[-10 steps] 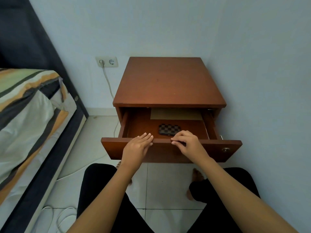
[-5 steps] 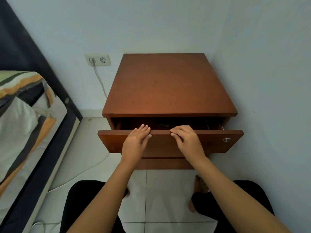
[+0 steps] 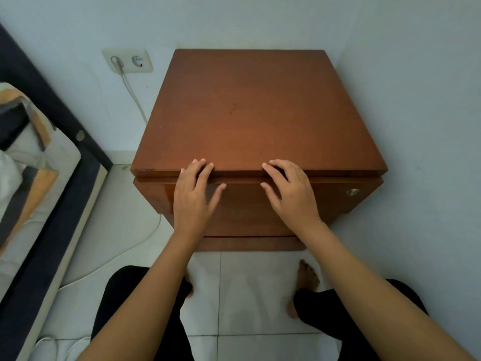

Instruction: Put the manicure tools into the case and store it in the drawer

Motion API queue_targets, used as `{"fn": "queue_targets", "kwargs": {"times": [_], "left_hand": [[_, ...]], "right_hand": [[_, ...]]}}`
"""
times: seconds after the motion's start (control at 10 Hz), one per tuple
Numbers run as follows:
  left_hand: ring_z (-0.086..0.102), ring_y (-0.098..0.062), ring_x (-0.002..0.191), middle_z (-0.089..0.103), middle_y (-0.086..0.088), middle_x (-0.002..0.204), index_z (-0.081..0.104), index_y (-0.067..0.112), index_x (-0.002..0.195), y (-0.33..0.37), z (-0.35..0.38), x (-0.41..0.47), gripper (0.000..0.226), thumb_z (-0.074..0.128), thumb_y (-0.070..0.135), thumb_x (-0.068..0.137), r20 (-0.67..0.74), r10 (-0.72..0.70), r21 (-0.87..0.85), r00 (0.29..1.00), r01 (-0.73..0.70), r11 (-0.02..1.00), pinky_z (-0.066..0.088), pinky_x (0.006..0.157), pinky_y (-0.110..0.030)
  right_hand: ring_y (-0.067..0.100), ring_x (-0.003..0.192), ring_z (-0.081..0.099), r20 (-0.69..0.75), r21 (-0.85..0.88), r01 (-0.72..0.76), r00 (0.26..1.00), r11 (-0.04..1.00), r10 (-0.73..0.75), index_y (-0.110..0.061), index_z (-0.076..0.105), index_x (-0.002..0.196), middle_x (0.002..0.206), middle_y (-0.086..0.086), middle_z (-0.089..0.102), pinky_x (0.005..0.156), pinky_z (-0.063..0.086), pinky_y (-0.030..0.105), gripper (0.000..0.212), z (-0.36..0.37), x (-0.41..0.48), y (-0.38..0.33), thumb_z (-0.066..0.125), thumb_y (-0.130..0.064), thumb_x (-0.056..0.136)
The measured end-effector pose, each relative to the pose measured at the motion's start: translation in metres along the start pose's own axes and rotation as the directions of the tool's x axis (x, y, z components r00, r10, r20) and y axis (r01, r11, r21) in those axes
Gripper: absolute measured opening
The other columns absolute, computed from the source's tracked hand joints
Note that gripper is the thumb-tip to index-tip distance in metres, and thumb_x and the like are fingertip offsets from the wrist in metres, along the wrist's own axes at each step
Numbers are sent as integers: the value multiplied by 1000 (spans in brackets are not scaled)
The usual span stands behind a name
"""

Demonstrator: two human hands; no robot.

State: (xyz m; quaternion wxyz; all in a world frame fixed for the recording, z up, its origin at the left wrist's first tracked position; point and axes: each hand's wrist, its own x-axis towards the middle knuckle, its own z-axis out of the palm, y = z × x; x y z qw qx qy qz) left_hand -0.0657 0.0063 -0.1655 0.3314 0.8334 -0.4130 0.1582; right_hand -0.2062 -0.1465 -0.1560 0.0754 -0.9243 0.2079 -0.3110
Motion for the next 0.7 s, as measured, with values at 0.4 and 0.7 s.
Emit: {"fn": "queue_targets", "kwargs": {"times": [0.4, 0.7], "left_hand": [[47, -26, 121, 55, -11, 127, 54, 11, 122, -2, 6, 9, 42, 56, 37, 89, -18, -3, 139, 1000, 6, 990, 37, 103, -40], [6, -18, 147, 12, -3, 159, 22, 14, 147, 24, -46, -3, 65, 46, 41, 94, 439, -81, 77, 895, 52, 996, 19, 115, -34]], "right_hand": [[23, 109, 52, -71, 41, -74, 995, 996, 77, -12, 60, 112, 112, 9, 61, 97, 41, 35, 26, 8, 6, -5, 58, -14, 85], [23, 123, 48, 256, 39, -229, 943, 973, 212, -11, 51, 127, 130, 8, 52, 99, 44, 35, 37, -39, -27, -25, 51, -11, 90]]}}
